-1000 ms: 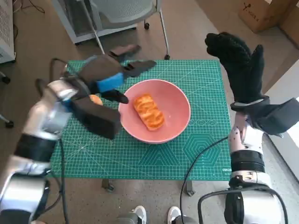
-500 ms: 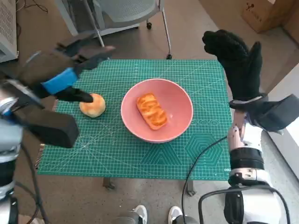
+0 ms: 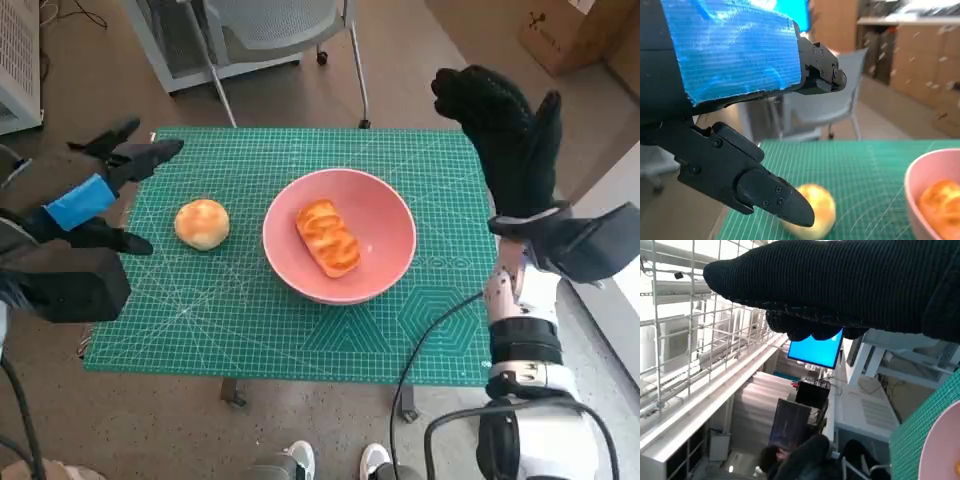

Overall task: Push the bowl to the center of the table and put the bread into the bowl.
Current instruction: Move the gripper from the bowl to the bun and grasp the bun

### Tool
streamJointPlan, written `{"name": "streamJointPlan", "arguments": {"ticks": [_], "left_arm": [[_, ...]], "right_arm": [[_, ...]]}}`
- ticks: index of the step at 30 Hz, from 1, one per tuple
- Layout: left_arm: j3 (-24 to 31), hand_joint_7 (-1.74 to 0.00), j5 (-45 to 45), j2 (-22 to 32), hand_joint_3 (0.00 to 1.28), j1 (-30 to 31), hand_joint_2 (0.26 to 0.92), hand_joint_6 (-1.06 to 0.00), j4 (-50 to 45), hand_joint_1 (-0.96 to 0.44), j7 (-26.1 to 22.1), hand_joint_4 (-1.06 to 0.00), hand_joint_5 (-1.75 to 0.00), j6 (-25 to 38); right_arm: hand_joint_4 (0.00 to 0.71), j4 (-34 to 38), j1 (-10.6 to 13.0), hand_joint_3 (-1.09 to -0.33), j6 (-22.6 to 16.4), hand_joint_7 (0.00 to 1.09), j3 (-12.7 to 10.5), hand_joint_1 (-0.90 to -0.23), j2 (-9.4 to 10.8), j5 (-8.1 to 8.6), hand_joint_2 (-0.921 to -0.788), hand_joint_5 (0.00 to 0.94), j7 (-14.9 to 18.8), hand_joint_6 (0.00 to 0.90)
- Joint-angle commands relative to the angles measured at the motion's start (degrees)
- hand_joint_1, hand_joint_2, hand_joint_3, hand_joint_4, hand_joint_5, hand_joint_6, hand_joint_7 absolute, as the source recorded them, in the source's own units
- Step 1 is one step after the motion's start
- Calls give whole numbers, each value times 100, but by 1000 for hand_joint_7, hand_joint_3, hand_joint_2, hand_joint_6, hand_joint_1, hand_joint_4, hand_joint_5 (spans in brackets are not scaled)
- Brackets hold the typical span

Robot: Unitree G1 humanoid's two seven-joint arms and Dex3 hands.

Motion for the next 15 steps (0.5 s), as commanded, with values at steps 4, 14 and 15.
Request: {"name": "streamJointPlan", "arguments": {"ticks": [4,14,15], "left_arm": [[-136,0,-47,-81,2,13,691,-220,490,-419,12,-3,0,198],[-590,-2,176,-450,3,-307,698,-220,1185,-440,208,-11,-3,361],[-642,-2,209,-490,4,-356,699,-221,1283,-443,253,-14,-4,353]], "right_arm": [[192,42,1,-630,135,13,-51,-719,30,78,-921,1,110,376],[191,49,15,-630,63,7,-37,-717,-10,-17,-921,1,44,368],[191,46,14,-630,73,7,-37,-716,-14,-18,-921,1,42,368]]}}
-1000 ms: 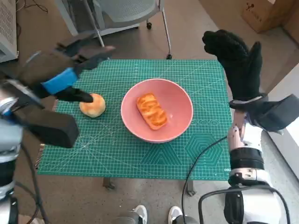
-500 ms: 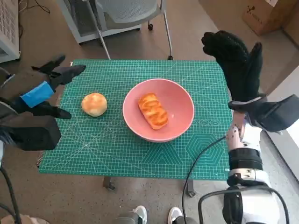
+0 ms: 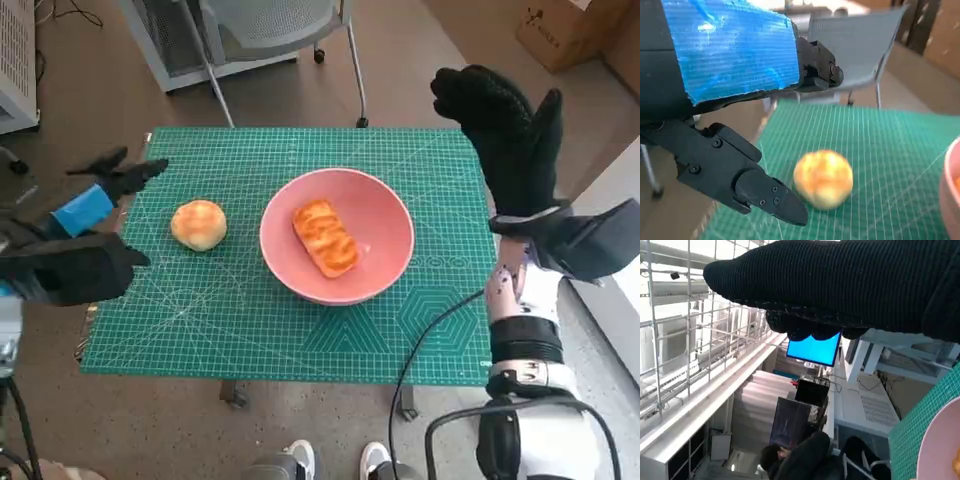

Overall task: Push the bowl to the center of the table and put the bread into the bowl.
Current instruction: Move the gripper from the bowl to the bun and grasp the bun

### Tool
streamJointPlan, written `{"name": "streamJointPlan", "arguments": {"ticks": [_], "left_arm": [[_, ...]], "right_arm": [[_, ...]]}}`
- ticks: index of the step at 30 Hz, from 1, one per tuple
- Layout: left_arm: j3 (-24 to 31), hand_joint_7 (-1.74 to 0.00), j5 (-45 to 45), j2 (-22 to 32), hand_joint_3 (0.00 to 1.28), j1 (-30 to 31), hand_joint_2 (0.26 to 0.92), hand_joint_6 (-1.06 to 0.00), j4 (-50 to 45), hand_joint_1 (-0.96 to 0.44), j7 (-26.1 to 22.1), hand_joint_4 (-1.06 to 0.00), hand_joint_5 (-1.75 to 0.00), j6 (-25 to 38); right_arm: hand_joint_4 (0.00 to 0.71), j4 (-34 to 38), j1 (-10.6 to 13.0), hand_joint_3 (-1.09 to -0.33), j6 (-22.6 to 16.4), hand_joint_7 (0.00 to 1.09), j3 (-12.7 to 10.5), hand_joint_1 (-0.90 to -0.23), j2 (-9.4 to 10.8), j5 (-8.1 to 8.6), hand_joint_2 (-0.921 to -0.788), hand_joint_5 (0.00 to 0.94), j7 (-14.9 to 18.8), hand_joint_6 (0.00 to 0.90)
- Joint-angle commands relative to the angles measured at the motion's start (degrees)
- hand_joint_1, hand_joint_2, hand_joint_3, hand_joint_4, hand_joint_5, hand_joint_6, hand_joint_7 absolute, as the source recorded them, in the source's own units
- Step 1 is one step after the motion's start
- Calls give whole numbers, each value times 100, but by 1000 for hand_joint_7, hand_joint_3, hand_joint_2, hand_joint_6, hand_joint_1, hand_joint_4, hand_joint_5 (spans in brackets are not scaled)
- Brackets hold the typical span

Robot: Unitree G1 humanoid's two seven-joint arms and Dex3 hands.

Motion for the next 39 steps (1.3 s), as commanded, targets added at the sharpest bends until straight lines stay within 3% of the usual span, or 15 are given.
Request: {"name": "streamJointPlan", "arguments": {"ticks": [1,23,39], "left_arm": [[-270,-2,172,-223,4,-331,700,-222,443,-445,236,-15,-4,35],[-1337,-4,742,-1371,4,-1885,716,-239,3406,-349,1533,-32,0,-346],[-2003,-8,1182,-1829,7,-2540,735,-254,4721,-343,2149,-61,-12,-296]], "right_arm": [[191,35,23,-630,40,7,2,-716,-10,-23,-921,1,-13,368],[192,-191,152,-635,34,5,141,-723,-141,-184,-921,1,-185,368],[193,-387,302,-648,-7,1,124,-727,-215,-253,-921,1,-285,355]]}}
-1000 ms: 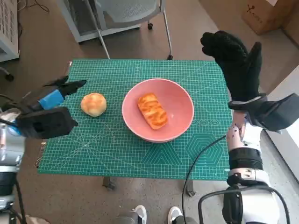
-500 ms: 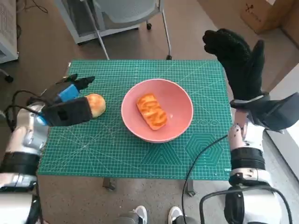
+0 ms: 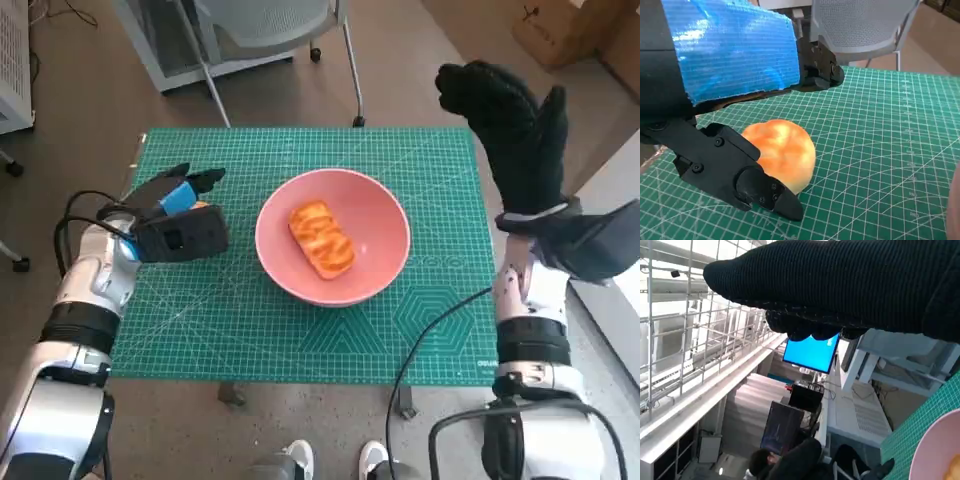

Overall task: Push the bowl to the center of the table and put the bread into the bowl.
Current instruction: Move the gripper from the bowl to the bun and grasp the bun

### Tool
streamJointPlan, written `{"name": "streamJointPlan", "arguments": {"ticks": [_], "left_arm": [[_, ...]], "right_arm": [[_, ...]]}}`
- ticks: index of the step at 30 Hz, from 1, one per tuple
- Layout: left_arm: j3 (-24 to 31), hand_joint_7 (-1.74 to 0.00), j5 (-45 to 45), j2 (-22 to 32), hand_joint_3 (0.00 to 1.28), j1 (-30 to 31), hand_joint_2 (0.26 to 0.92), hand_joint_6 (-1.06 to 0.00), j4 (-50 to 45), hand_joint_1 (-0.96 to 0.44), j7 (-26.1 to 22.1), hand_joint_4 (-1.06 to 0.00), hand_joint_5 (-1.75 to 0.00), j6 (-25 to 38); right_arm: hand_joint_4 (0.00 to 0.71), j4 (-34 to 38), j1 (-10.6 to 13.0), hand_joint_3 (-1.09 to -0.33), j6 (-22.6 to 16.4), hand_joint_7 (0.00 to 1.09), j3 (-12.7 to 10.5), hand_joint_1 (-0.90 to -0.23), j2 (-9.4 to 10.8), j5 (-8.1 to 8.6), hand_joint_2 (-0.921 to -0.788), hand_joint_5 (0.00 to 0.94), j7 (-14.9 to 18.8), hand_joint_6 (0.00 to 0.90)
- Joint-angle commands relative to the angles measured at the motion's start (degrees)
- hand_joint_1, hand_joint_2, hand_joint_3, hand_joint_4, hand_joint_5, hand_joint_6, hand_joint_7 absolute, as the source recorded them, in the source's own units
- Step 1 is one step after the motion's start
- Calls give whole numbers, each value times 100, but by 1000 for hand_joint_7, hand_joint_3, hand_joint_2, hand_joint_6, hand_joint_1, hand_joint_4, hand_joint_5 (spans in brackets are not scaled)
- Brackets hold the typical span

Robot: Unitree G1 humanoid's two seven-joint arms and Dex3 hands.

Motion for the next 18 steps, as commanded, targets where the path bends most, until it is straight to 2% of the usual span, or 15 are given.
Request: {"name": "streamJointPlan", "arguments": {"ticks": [1,14,17,18], "left_arm": [[-146,-9,83,-108,7,-187,736,-255,305,-340,139,-64,-12,49],[-491,-47,188,-292,11,-290,763,-396,759,-196,93,-192,-26,409],[-612,-49,290,-310,13,-283,791,-482,802,-125,162,-339,-37,497],[-641,-60,322,-311,17,-278,810,-537,811,-95,190,-466,-78,515]], "right_arm": [[193,18,194,-648,0,1,-11,-727,-72,-22,-921,1,-31,354],[189,32,180,-650,15,0,-23,-725,-68,-37,-921,0,-89,346],[187,24,186,-650,12,0,-23,-722,-63,-32,-921,0,-92,344],[187,24,187,-649,11,0,-23,-720,-62,-29,-921,0,-90,344]]}}
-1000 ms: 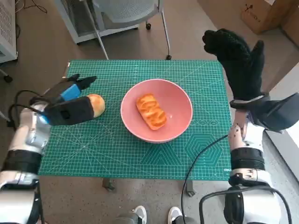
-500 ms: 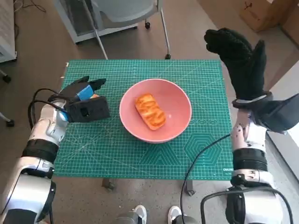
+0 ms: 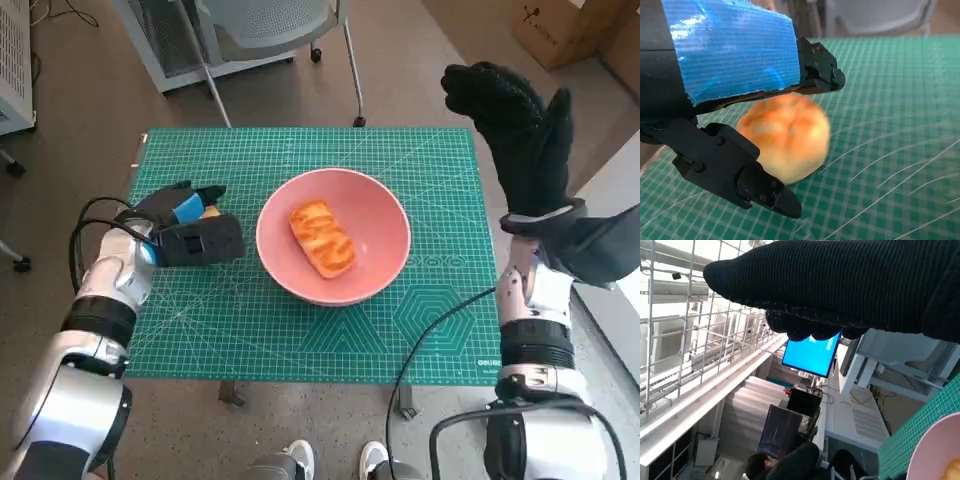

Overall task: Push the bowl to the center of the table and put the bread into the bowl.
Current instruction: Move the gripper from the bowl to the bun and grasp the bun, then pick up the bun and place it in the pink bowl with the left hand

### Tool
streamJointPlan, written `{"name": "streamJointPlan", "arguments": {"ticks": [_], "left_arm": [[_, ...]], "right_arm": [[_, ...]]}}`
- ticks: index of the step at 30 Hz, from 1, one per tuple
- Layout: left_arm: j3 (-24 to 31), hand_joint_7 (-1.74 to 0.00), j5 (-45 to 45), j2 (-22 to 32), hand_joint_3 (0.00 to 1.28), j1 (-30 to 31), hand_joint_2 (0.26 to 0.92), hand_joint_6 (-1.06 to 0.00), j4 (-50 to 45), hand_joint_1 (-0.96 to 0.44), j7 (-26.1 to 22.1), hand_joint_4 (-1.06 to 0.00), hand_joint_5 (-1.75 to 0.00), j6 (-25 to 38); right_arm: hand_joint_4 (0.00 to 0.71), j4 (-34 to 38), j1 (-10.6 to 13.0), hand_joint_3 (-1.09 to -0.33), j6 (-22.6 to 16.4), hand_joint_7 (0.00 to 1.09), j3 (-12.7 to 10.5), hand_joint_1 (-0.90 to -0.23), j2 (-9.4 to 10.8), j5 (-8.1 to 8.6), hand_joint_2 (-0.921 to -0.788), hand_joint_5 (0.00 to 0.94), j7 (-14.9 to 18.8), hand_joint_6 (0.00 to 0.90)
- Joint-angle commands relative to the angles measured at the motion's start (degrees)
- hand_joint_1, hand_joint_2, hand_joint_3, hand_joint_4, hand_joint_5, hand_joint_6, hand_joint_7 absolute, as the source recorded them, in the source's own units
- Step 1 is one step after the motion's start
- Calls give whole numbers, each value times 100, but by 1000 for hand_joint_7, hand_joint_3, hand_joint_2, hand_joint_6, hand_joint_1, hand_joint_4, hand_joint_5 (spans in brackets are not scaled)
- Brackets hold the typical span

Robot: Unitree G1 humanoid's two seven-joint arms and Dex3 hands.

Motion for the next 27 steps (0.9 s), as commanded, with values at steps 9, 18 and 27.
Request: {"name": "streamJointPlan", "arguments": {"ticks": [9,18,27], "left_arm": [[-389,-837,351,3,99,-39,916,-662,88,56,374,-627,-1289,189],[-346,-1203,282,114,105,32,920,-639,-105,2,536,-595,-1211,135],[-254,-1223,213,272,99,81,920,-627,-310,0,635,-620,-1181,60]], "right_arm": [[190,34,143,-647,-16,2,9,-717,5,-21,-921,2,-51,347],[189,132,86,-658,-57,1,12,-716,21,-14,-921,1,-25,346],[190,99,68,-661,31,2,19,-720,46,41,-921,1,32,347]]}}
